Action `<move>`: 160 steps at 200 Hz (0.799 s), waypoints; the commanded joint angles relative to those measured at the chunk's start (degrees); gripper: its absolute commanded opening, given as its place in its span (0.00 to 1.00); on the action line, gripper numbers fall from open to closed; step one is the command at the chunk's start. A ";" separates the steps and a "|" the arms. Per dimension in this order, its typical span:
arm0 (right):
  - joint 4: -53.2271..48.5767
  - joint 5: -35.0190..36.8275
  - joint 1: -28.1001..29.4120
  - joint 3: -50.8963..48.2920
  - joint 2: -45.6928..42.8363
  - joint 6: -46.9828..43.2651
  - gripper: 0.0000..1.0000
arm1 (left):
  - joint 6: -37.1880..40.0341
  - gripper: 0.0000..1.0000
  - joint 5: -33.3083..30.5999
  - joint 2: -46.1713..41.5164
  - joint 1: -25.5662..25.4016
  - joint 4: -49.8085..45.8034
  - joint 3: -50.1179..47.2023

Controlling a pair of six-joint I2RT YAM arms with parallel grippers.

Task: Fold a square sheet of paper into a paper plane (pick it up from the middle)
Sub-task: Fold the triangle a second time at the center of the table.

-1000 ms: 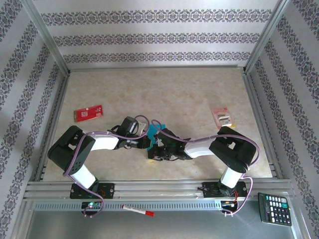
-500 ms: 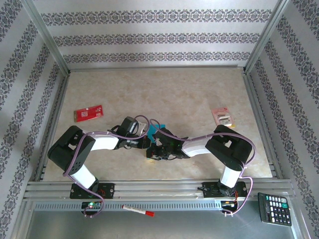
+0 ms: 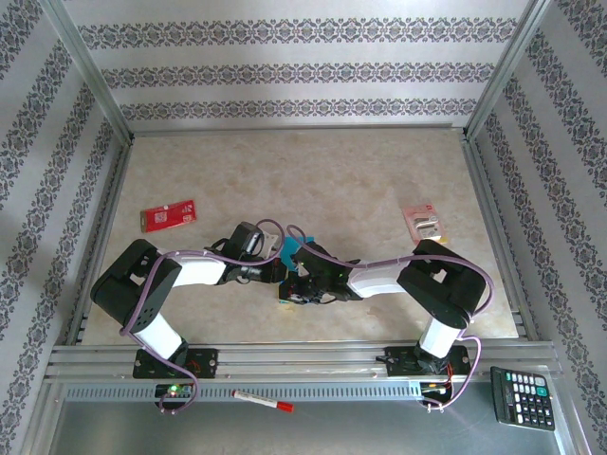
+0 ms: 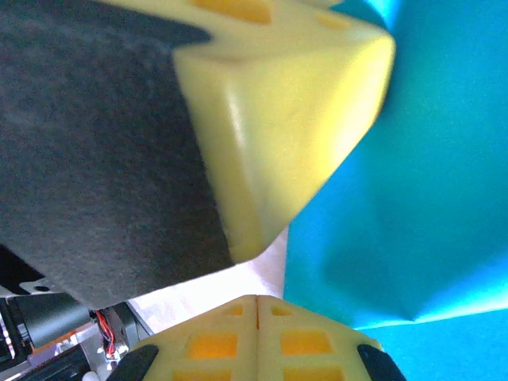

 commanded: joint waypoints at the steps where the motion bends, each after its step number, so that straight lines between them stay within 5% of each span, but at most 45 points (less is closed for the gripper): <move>1: -0.08 -0.08 0.38 0.63 1.47 0.20 0.00 | 0.99 0.00 -4.53 2.96 -0.15 -6.36 -1.18; 64: -1.15 -0.38 0.02 -0.62 0.96 0.14 0.00 | 1.04 0.00 -4.67 3.14 -0.24 -6.57 -1.02; 160: -2.89 1.17 -9.44 -1.65 -7.66 -2.27 0.00 | 1.05 0.00 -4.52 3.40 -0.18 -6.55 -0.89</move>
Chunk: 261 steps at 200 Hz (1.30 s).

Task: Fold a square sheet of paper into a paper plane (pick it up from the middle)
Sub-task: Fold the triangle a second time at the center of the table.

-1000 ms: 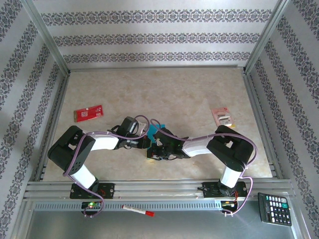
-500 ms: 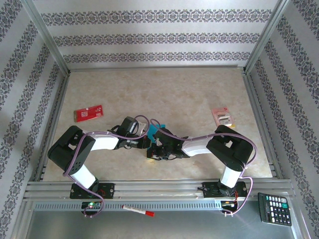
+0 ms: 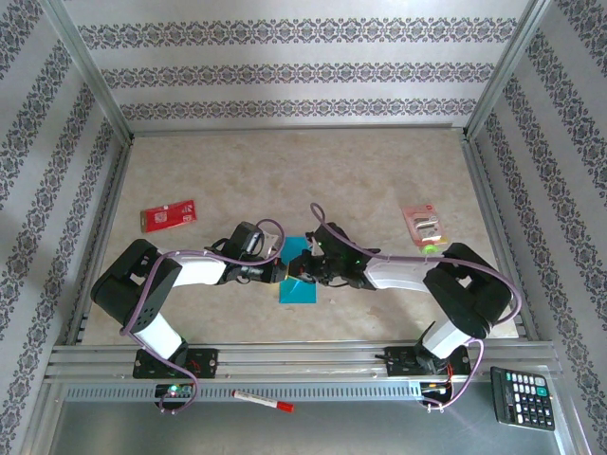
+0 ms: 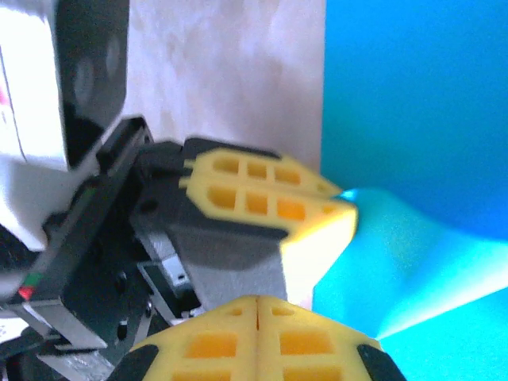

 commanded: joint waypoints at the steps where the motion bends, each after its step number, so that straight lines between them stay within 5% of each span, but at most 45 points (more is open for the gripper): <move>1: -2.00 1.28 -0.91 -0.85 0.10 -1.65 0.00 | 1.02 0.00 -4.56 3.34 -0.18 -6.52 -1.00; 106: -1.49 0.33 -3.87 -0.67 8.87 -4.81 0.00 | 1.10 0.00 -4.34 3.45 -0.18 -6.61 -1.01; 184: -2.59 -3.29 -5.54 1.88 4.51 -4.71 0.00 | 1.11 0.00 -4.39 3.65 -0.23 -6.61 -0.96; 261: -3.23 -3.68 -9.57 -0.29 10.09 -8.48 0.00 | 1.10 0.00 -4.25 3.58 -0.17 -6.52 -1.05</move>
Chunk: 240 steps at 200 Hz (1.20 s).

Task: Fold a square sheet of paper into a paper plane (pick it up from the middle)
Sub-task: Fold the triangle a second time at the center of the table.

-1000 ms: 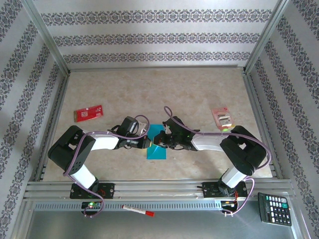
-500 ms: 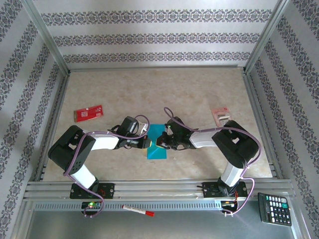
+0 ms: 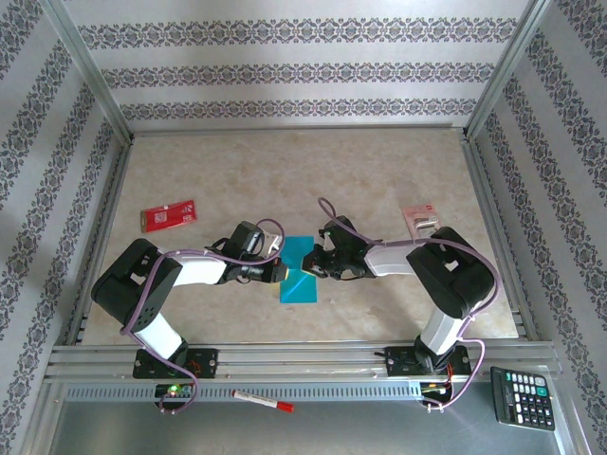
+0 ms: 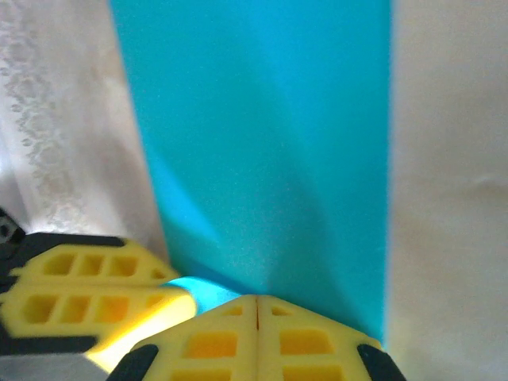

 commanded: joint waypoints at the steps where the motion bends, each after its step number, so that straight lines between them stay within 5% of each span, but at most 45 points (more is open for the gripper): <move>1: -1.01 -0.54 -1.12 -1.37 1.59 -2.44 0.00 | 1.13 0.00 -4.45 3.33 -0.17 -6.30 -1.29; 77: -5.83 -0.47 0.02 1.45 -6.21 -3.35 0.00 | 1.13 0.00 -4.46 3.34 -0.22 -6.40 -1.20; 129: -4.45 -0.43 5.30 4.51 -1.73 -1.76 0.00 | 1.13 0.00 -4.34 3.33 -0.18 -6.41 -1.13; 240: -2.67 -0.41 2.11 -0.48 3.10 -3.68 0.00 | 1.26 0.00 -4.23 3.12 -0.18 -6.54 -0.94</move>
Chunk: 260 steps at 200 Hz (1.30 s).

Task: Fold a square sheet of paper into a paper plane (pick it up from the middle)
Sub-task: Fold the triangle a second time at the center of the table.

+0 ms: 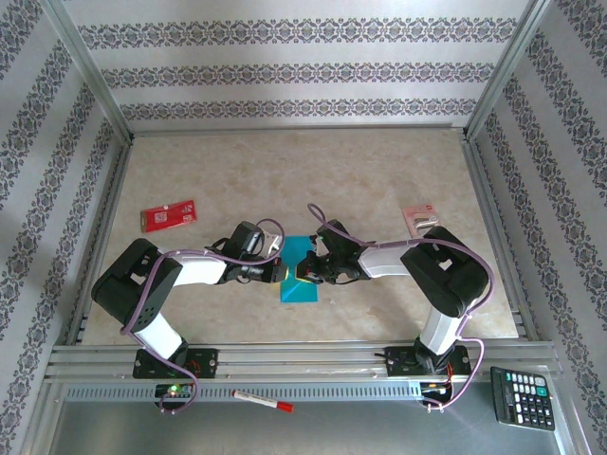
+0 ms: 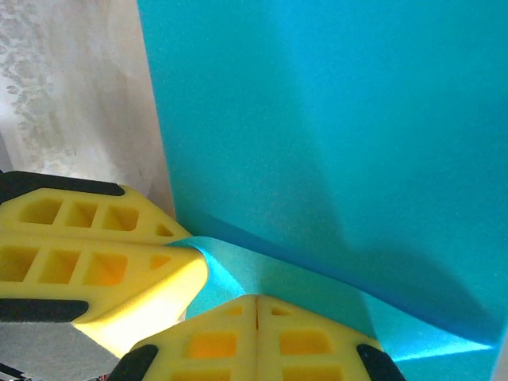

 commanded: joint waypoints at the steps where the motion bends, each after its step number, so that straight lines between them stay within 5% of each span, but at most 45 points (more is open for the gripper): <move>1: -1.53 1.64 -1.00 -1.53 2.10 -1.10 0.00 | 1.24 0.00 -4.26 3.07 -0.13 -6.55 -1.01; 41: -1.40 1.73 -0.95 -2.23 3.05 -1.29 0.00 | 0.33 0.00 -3.13 2.65 -0.18 -6.64 0.50; 92: -1.49 2.31 -1.14 -3.45 3.08 -0.88 0.00 | -2.82 0.24 -1.19 -3.20 -0.22 -8.28 3.47; 127: -1.10 2.54 -1.14 -3.38 3.04 -0.69 0.00 | -5.63 0.32 -0.82 -11.30 -0.26 -10.45 0.93; 197: -1.23 2.27 -1.27 -2.52 3.76 -1.20 0.00 | -10.53 0.00 5.65 -17.82 -4.27 -11.07 -4.23; 260: -1.22 2.26 -1.27 -2.67 3.33 -1.11 0.00 | -8.35 0.00 2.41 -11.32 -7.87 -11.92 -1.85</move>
